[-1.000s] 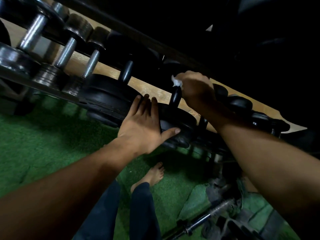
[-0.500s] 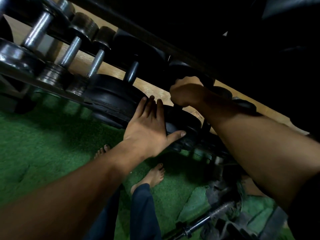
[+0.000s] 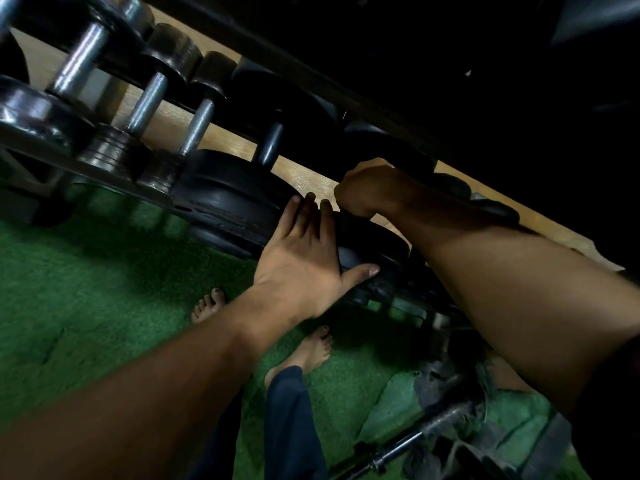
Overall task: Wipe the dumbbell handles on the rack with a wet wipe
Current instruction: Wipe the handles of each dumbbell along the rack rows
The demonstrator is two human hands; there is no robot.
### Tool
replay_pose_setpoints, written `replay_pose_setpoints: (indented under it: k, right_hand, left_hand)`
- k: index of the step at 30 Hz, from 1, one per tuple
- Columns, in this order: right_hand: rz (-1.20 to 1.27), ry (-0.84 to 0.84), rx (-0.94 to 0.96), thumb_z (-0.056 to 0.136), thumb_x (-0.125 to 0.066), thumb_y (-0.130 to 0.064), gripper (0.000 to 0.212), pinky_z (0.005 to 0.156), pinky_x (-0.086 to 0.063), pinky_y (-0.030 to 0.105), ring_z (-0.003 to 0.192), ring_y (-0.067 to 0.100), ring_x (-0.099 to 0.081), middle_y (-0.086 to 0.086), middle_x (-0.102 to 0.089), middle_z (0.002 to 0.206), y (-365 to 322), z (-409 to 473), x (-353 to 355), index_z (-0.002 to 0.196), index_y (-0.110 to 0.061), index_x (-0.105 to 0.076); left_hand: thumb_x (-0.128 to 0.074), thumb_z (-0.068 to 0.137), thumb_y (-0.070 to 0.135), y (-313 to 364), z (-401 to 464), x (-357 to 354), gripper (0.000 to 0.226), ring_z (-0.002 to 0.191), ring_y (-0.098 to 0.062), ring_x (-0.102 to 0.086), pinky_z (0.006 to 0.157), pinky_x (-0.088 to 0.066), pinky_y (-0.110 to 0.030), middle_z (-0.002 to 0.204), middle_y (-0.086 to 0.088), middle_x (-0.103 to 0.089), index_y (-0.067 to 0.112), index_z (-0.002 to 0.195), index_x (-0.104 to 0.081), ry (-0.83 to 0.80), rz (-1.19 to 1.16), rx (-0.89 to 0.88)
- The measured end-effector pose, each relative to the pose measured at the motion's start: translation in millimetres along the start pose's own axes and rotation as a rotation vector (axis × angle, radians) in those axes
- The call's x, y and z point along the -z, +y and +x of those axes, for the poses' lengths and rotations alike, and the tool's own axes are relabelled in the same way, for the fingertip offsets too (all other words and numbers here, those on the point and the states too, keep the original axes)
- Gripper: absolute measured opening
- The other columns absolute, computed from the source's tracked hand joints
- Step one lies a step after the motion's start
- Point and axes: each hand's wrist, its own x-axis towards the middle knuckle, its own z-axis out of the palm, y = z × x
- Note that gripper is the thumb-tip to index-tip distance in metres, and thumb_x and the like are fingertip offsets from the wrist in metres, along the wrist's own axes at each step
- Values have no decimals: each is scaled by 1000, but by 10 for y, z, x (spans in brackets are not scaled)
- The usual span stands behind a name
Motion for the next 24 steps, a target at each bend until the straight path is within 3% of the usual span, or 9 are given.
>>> replay_pose_setpoints:
  k: [4, 7, 9, 14, 16, 18, 20, 22, 24]
  right_hand:
    - [154, -110, 110, 96, -50, -8, 33, 85, -52, 37, 83, 31, -58, 14, -65, 87, 65, 40, 9, 64, -11, -52]
    - [267, -62, 108, 94, -49, -2, 19, 70, -45, 32, 85, 32, -60, 15, -67, 93, 129, 17, -86, 87, -2, -67]
    - [359, -41, 149, 93, -49, -1, 24, 70, -52, 36, 82, 28, -64, 13, -69, 96, 191, -3, -150, 102, -5, -71]
    - [743, 142, 170, 92, -53, 0, 26, 77, -57, 40, 85, 26, -71, 6, -73, 92, 318, -162, -381, 103, -8, -75]
    - [849, 189, 165, 95, -55, 0, 25, 74, -57, 31, 85, 20, -71, 4, -74, 97, 341, -229, -512, 108, -8, -75]
    - [958, 258, 158, 97, -56, -1, 23, 63, -48, 10, 76, -2, -66, 2, -71, 94, 353, -290, -627, 111, -4, -74]
    - [1091, 339, 139, 95, -61, -1, 19, 62, -42, 3, 68, -16, -61, -3, -69, 88, 370, -336, -745, 110, 0, -74]
    - [1208, 381, 125, 92, -66, -1, 18, 65, -45, 5, 70, -10, -63, 5, -71, 85, 397, -372, -867, 108, 5, -73]
    - [1249, 429, 103, 90, -71, -6, 17, 76, -54, 19, 81, 7, -67, 16, -75, 92, 407, -379, -987, 103, 4, -75]
  left_hand:
    - [3, 83, 88, -17, 10, -36, 122, 158, -31, -4, 126, 0, -48, 165, -23, -21, -9, 157, -6, 6, -9, 4]
    - [1, 84, 88, -17, 2, -39, 121, 157, -31, -6, 126, 0, -48, 165, -24, -23, -9, 157, -7, 20, -9, -1]
    - [1, 84, 88, -17, 5, -43, 121, 157, -31, -6, 126, 0, -48, 165, -23, -23, -9, 157, -6, 17, -13, -3]
    - [3, 82, 88, -27, 9, -47, 123, 157, -31, -6, 126, -1, -48, 164, -25, -24, -9, 157, -7, 11, -15, 4]
    - [6, 80, 88, -22, 8, -38, 124, 158, -31, -5, 126, 0, -48, 164, -26, -23, -10, 156, -5, -2, -2, 4]
    - [8, 80, 88, -19, 16, -37, 125, 158, -31, -4, 126, 1, -48, 165, -26, -21, -10, 156, -3, -17, 10, 5]
    - [6, 80, 88, -26, 20, -35, 125, 157, -31, -5, 126, 2, -48, 164, -26, -22, -10, 156, -5, -21, 10, 10]
    - [7, 79, 89, -32, 27, -37, 126, 157, -31, -7, 126, 1, -48, 163, -26, -24, -10, 156, -7, -20, 7, 11]
    - [12, 77, 90, -34, 29, -39, 129, 157, -31, -9, 126, 0, -49, 163, -27, -25, -10, 156, -8, -19, 20, 6]
